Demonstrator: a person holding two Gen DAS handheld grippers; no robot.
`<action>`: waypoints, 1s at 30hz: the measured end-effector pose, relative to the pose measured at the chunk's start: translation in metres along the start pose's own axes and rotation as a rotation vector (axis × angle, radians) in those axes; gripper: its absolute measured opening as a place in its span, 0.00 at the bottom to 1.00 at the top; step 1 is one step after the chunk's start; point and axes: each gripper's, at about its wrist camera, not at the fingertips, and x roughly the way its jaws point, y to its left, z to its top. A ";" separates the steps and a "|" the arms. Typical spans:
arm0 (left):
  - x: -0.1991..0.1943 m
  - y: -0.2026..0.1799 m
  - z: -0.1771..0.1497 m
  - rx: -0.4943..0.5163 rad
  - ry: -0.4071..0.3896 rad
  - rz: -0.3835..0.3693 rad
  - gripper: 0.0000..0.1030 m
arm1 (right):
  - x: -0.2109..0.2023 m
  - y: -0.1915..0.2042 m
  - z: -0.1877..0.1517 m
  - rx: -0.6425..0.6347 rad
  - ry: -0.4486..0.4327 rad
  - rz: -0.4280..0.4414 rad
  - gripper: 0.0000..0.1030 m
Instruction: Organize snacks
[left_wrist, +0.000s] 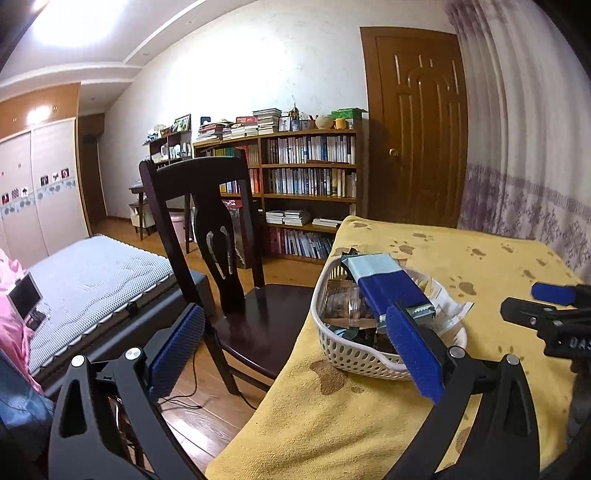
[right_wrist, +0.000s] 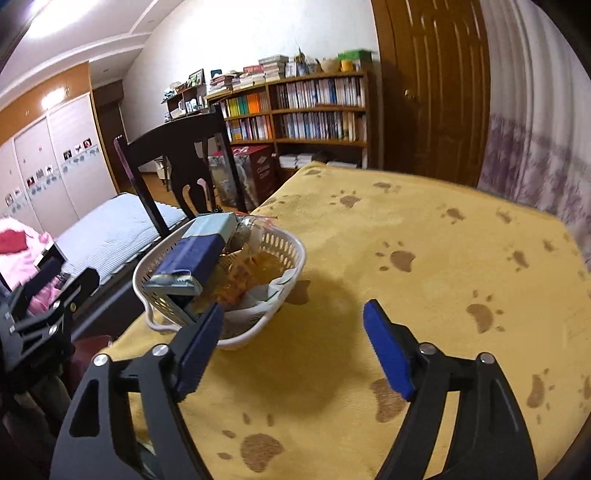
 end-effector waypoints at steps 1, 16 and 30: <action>0.000 -0.002 0.000 0.009 -0.001 0.004 0.97 | -0.002 0.002 -0.001 -0.011 -0.006 -0.005 0.79; -0.004 -0.005 -0.001 0.043 -0.014 0.044 0.97 | -0.008 0.030 -0.011 -0.155 -0.043 -0.081 0.95; 0.000 -0.002 -0.002 0.054 -0.019 0.089 0.97 | -0.004 0.059 -0.016 -0.294 -0.101 -0.168 0.95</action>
